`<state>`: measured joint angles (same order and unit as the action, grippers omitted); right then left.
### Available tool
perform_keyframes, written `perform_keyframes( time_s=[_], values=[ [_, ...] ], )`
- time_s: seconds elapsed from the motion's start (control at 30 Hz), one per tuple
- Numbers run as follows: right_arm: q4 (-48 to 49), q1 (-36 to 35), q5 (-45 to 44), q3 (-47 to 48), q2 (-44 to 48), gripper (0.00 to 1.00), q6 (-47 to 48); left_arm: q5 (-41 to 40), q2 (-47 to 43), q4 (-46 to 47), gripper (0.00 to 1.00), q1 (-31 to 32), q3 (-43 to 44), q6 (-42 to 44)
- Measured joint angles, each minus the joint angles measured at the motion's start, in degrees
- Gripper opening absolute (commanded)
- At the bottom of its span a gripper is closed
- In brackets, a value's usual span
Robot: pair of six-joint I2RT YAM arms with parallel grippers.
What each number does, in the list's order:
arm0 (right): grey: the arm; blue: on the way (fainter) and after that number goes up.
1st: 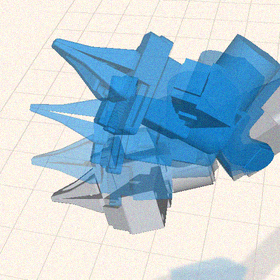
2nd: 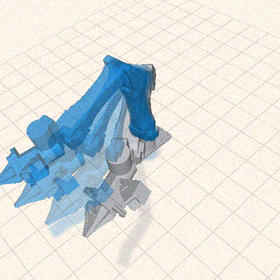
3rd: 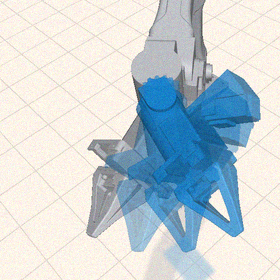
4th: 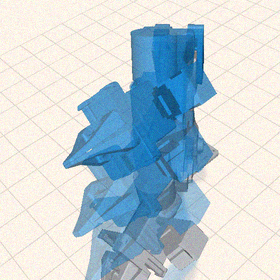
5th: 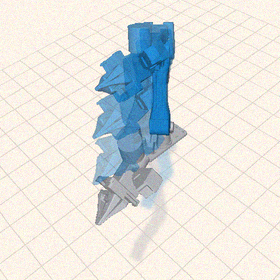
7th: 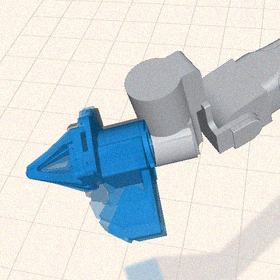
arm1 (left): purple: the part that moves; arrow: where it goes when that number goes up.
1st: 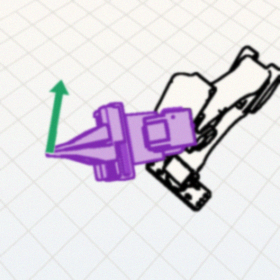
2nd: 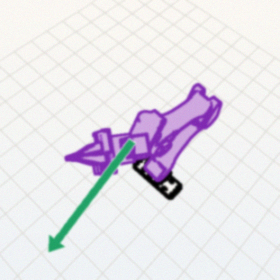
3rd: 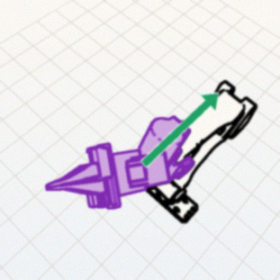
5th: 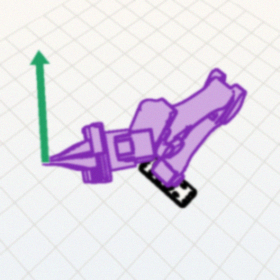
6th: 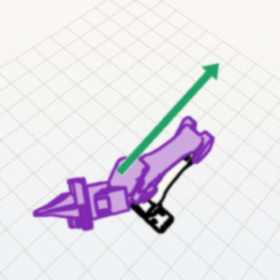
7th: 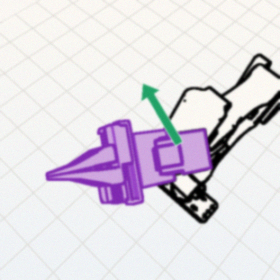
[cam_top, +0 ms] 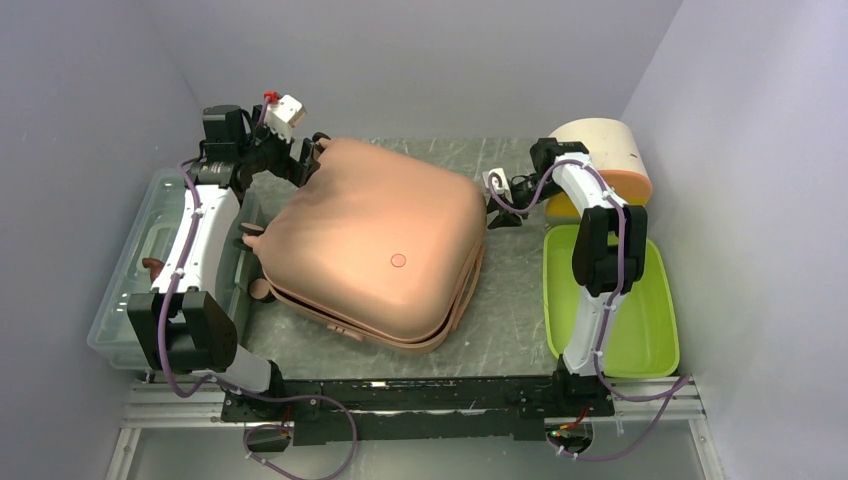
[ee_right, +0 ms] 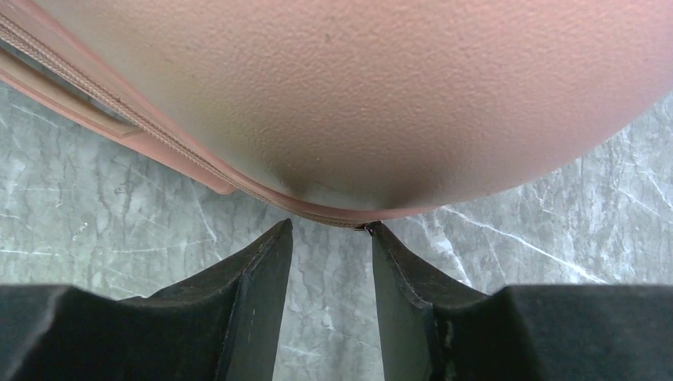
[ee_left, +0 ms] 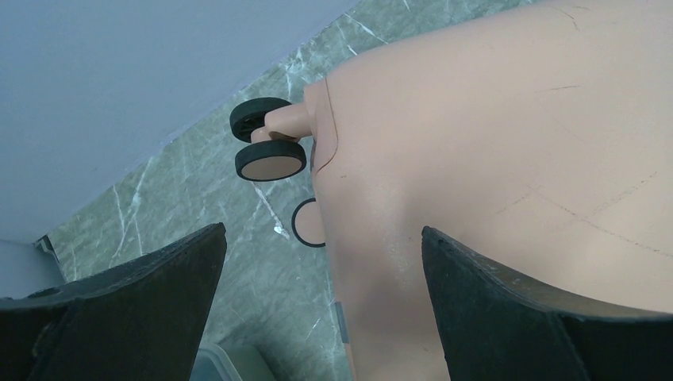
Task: Open, take out, and arrange the luggage
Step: Adjust the luggage at the center of the board.
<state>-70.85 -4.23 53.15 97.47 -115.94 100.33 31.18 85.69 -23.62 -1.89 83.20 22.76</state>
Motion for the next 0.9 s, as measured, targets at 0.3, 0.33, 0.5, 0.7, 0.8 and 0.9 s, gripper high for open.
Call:
perform_keyframes(
  time_s=[0.3,0.33,0.5,0.7,0.8,0.9],
  values=[
    [-0.59,-0.11,0.50,0.24,-0.72,0.30,2.14,0.50,-0.04,-0.24,0.99,0.00,0.02,-0.02],
    [-0.76,-0.09,0.50,0.31,-0.94,0.29,2.27,0.50,-0.04,-0.24,0.99,0.00,0.02,-0.04],
    [-2.89,-0.11,0.68,0.33,-2.58,0.25,2.82,0.50,-0.04,-0.24,0.99,0.00,0.02,-0.02],
    [-3.04,-0.13,1.16,0.42,-3.08,0.29,2.60,0.50,-0.04,-0.28,0.99,0.00,0.02,-0.02],
    [-2.60,-0.13,1.31,0.42,-3.10,0.31,1.57,0.52,-0.04,-0.31,0.99,0.00,0.02,-0.02],
    [-0.66,-0.13,1.46,0.17,-3.08,0.33,-1.86,0.52,-0.04,-0.48,0.99,0.00,0.02,-0.02]
  ],
)
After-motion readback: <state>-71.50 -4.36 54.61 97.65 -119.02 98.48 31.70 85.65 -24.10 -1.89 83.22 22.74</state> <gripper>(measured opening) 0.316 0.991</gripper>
